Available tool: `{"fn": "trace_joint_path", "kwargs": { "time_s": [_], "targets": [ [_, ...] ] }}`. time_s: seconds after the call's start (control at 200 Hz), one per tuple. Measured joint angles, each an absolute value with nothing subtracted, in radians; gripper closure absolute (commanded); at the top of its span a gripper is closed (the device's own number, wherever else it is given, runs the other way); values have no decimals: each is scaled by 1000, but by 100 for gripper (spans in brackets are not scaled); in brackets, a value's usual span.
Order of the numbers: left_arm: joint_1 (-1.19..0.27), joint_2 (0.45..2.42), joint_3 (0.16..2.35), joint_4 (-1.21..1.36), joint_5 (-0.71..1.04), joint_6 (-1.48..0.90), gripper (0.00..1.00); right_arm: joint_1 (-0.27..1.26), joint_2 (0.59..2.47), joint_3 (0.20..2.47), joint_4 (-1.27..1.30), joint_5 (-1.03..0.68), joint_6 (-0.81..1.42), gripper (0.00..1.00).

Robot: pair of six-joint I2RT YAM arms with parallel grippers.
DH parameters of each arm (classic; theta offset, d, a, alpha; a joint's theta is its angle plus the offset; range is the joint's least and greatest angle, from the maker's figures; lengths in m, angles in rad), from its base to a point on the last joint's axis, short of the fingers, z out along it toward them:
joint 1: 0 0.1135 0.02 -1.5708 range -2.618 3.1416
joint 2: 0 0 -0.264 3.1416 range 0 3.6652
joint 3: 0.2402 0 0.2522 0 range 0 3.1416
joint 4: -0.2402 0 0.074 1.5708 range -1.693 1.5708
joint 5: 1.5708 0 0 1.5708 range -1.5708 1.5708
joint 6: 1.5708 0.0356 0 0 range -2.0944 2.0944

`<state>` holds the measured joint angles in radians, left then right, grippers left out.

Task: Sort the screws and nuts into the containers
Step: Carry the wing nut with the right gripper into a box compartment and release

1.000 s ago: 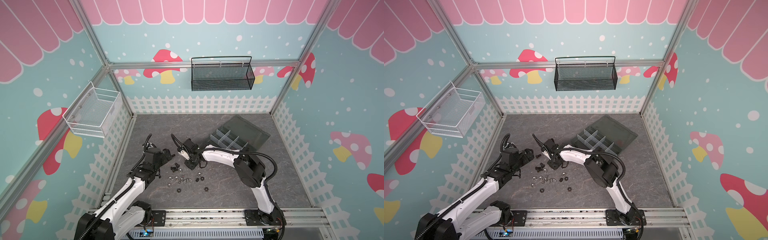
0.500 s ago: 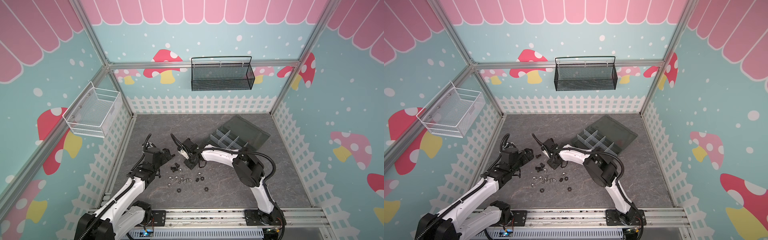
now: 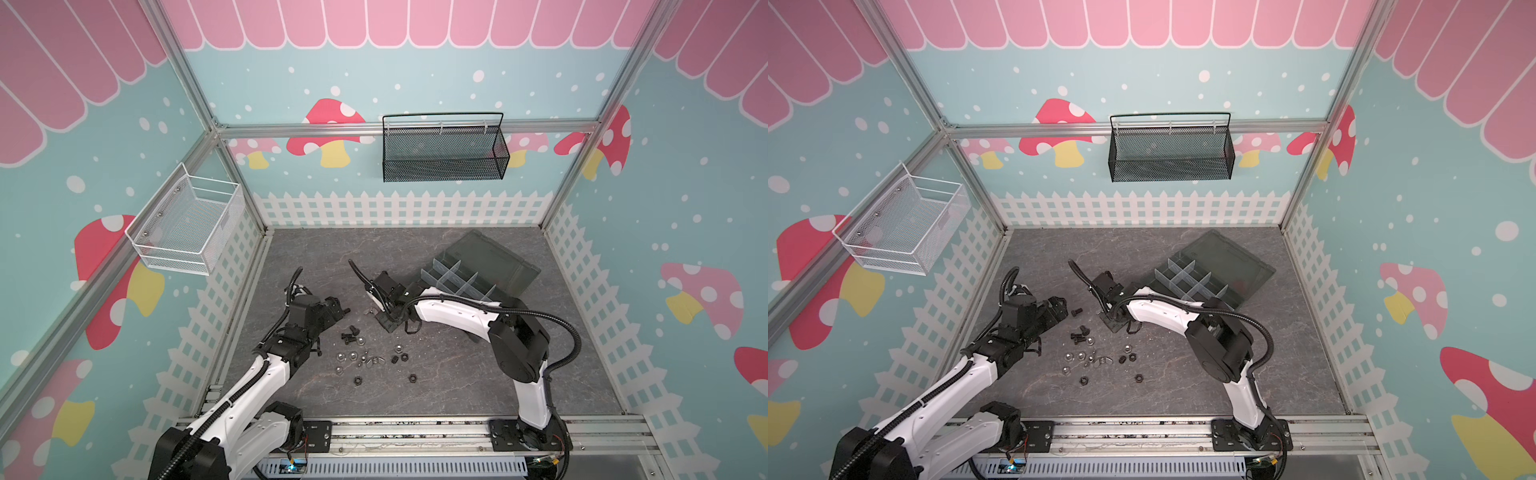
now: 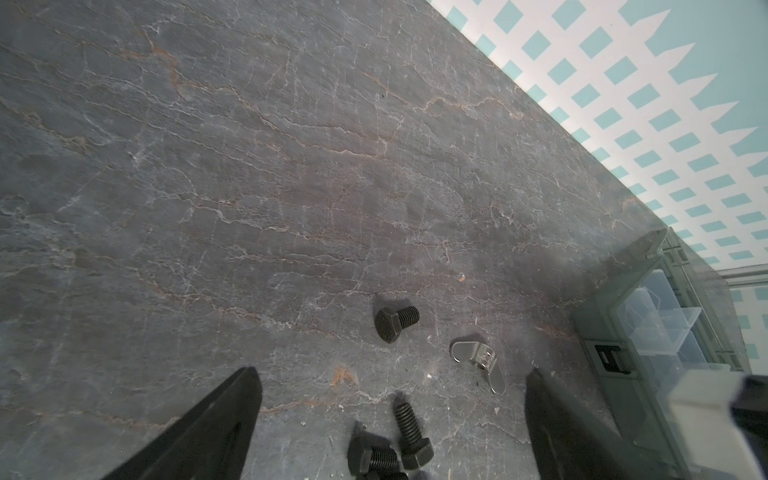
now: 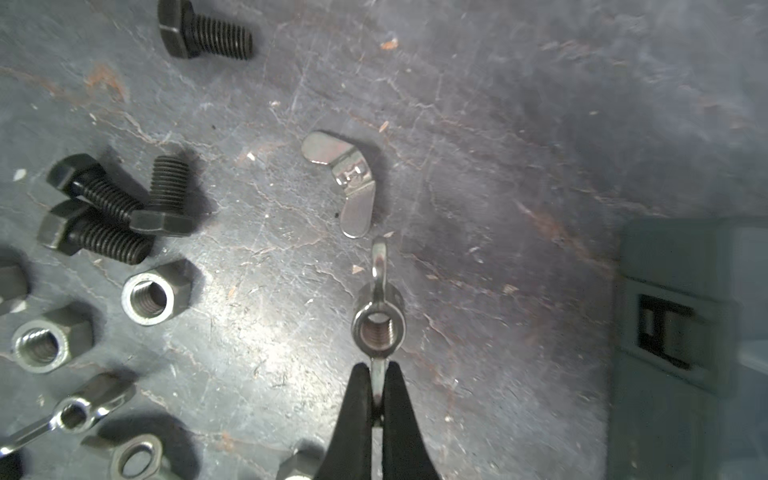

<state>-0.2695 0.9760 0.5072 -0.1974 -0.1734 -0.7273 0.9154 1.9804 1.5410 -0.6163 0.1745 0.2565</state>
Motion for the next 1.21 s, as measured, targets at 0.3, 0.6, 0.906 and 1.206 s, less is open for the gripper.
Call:
{"fn": "trace_joint_path", "kwargs": {
  "time_s": [0.3,0.6,0.906,1.206],
  "targets": [
    [-270,978,507,-197,-160,-730,0,810,1885,1488,-637,223,266,100],
    [-270,1012,512,-193,-144,-730,0,661,1868,1482,-643,238,220,100],
    [-270,1028,523,-188,-137,-730,0,620,1898,1482,-639,247,172,100],
    [-270,1028,523,-189,-137,-731,0,602,1949,1479,-639,252,164,100]
  ]
}}
